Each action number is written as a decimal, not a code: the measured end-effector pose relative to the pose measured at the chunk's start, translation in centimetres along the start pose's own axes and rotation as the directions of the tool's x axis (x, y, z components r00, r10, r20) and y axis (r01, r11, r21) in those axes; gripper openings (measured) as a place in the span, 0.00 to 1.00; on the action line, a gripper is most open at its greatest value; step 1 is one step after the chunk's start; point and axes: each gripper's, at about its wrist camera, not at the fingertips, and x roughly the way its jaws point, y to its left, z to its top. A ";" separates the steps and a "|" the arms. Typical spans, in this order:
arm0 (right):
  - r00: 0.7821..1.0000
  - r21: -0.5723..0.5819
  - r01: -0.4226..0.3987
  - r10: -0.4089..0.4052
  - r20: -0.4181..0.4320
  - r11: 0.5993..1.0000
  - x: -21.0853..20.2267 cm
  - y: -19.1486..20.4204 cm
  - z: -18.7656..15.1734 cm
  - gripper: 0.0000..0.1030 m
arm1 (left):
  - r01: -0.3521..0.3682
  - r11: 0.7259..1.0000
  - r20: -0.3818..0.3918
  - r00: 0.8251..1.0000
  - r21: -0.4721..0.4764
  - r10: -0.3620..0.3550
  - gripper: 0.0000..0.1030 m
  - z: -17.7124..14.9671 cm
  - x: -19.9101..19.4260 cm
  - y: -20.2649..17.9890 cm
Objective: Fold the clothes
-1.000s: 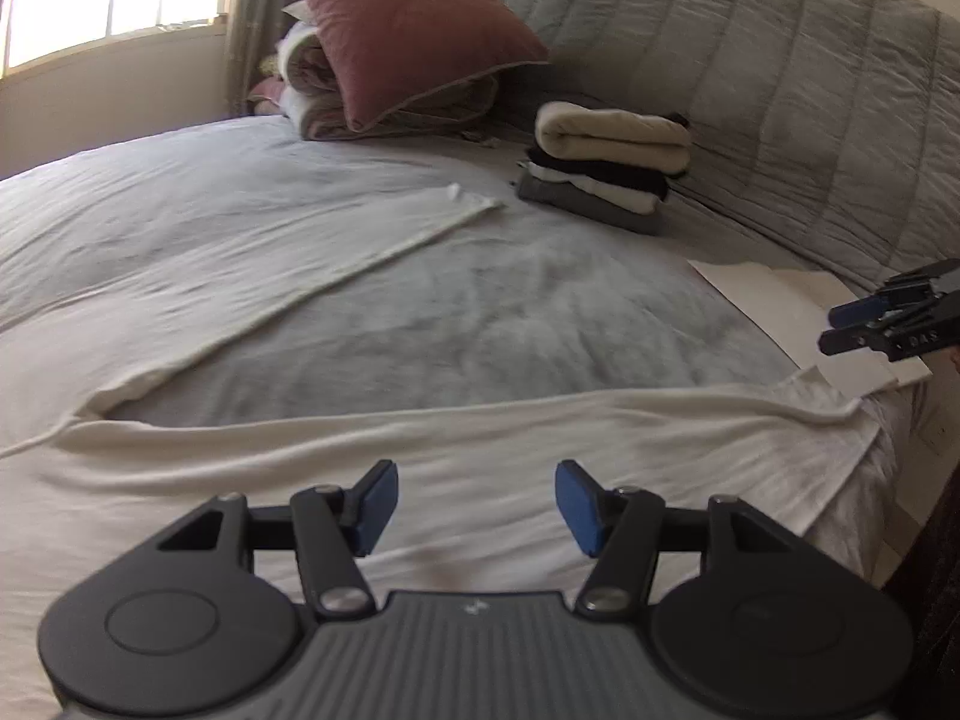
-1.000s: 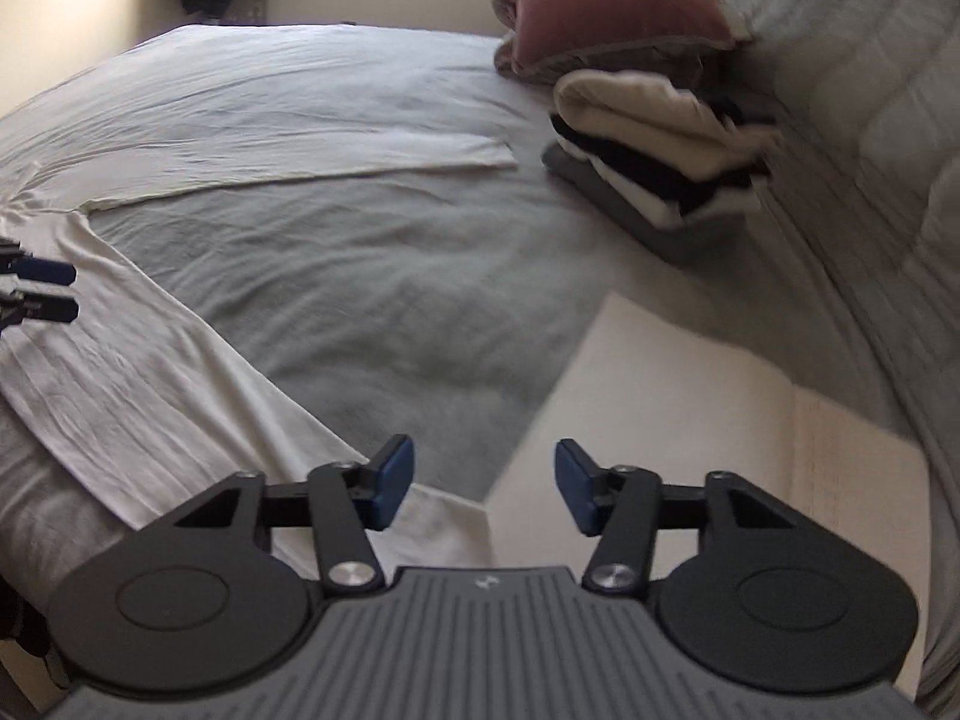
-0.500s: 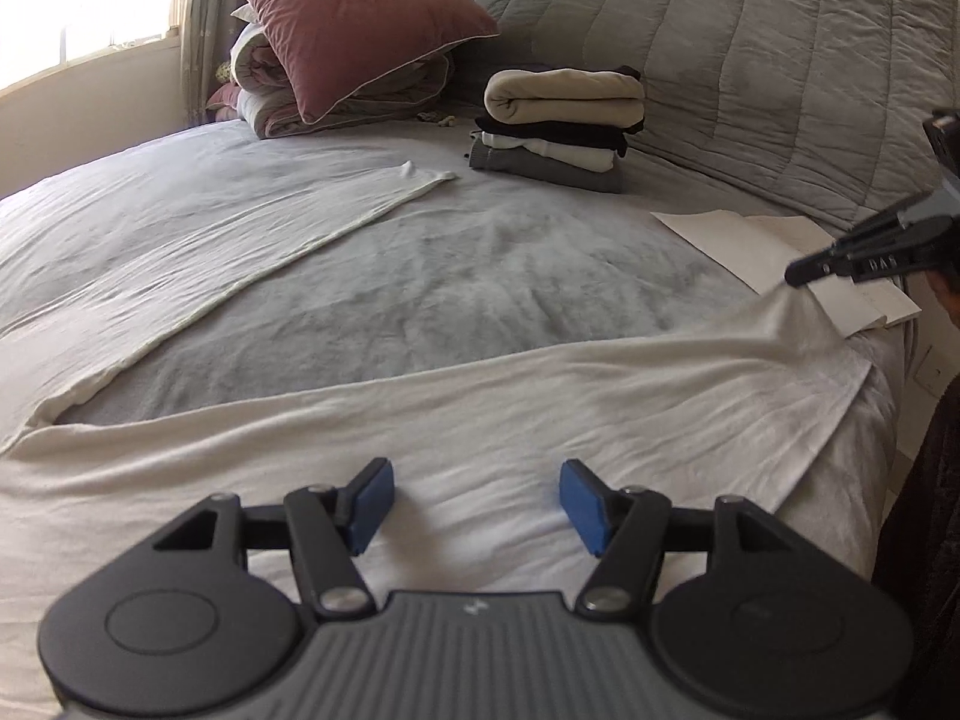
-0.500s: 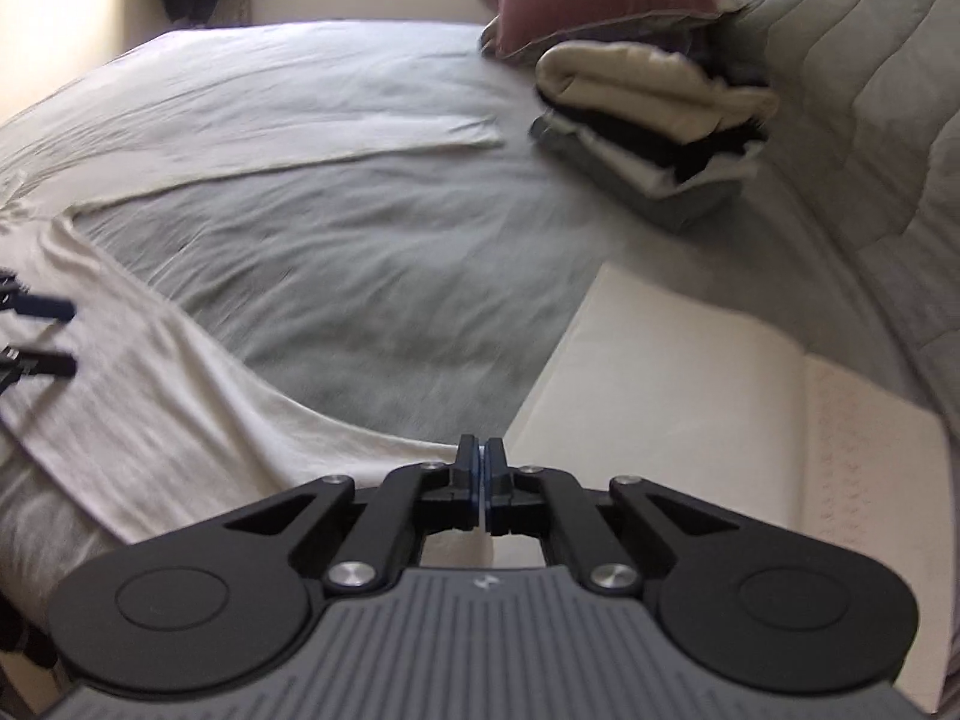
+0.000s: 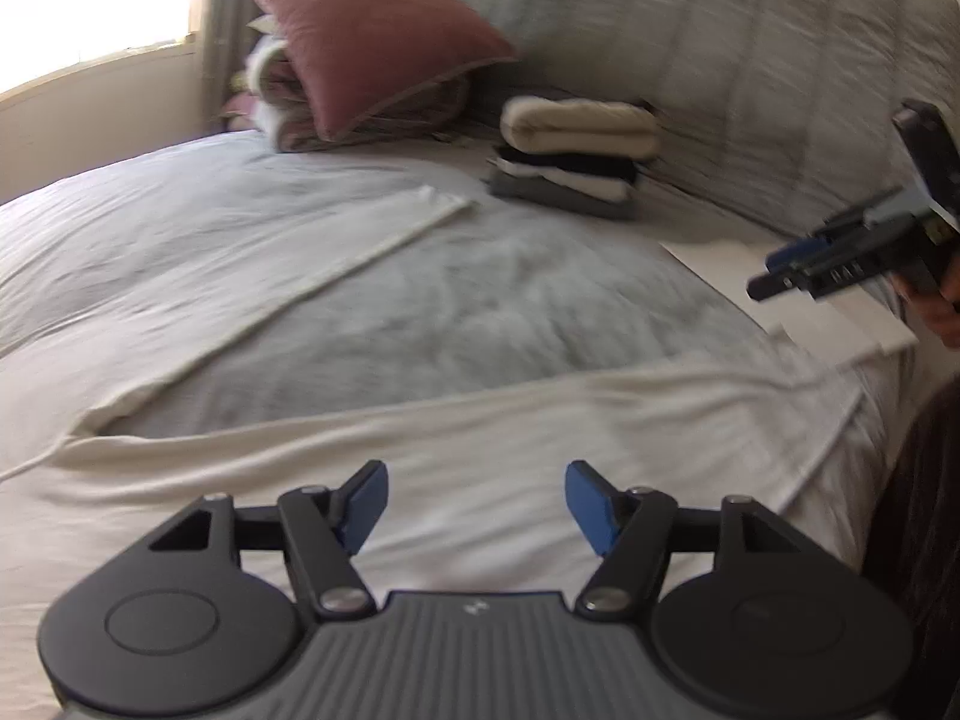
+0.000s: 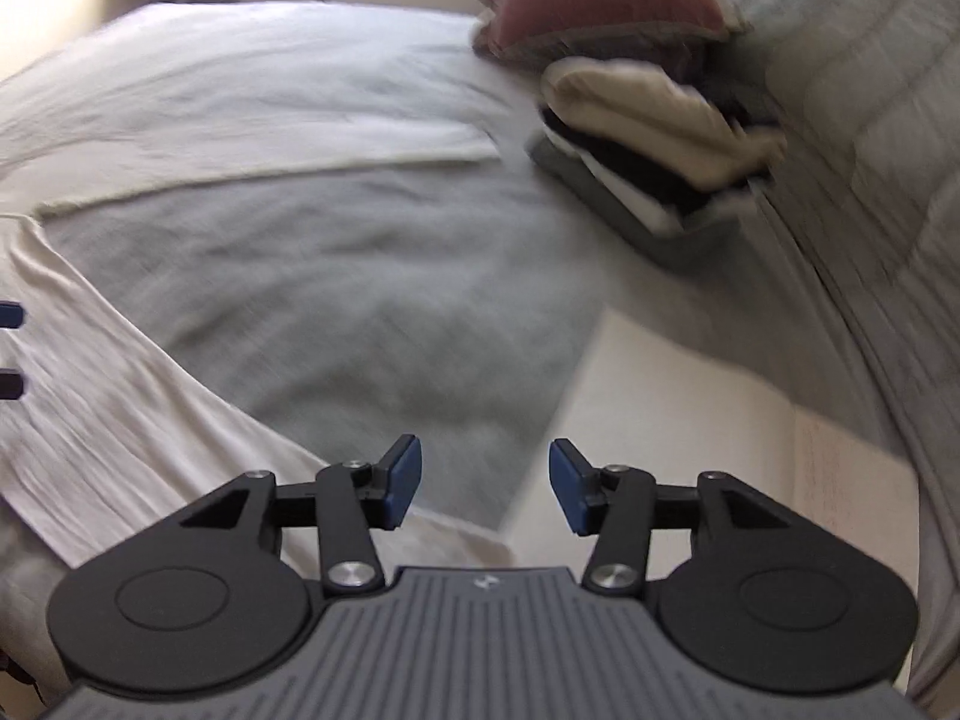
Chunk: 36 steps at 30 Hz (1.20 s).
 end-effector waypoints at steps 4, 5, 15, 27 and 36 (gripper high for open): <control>0.997 -0.043 -0.067 0.068 0.036 0.997 -0.1 3.1 2.7 0.53 | -0.101 0.990 0.030 0.994 -0.102 0.105 0.66 0.8 -1.3 3.1; 0.995 -0.052 -0.087 0.089 0.050 0.995 -0.1 4.0 3.4 0.55 | -0.128 0.983 0.041 0.990 -0.128 0.135 0.66 0.9 -1.6 4.0; 0.945 -0.168 -0.288 0.309 0.111 0.943 4.1 16.2 12.0 0.59 | -0.429 0.803 0.022 0.877 -0.413 0.480 0.64 -1.9 -5.1 16.1; 0.839 -0.333 -0.479 0.535 0.097 0.812 11.2 32.7 20.3 0.62 | -0.452 0.591 -0.031 0.811 -0.668 0.585 0.40 -4.7 -8.4 24.5; 0.808 -0.427 -0.517 0.588 0.043 0.742 15.8 40.0 25.2 0.63 | -0.433 0.541 -0.060 0.816 -0.721 0.574 0.11 -5.9 -9.5 26.0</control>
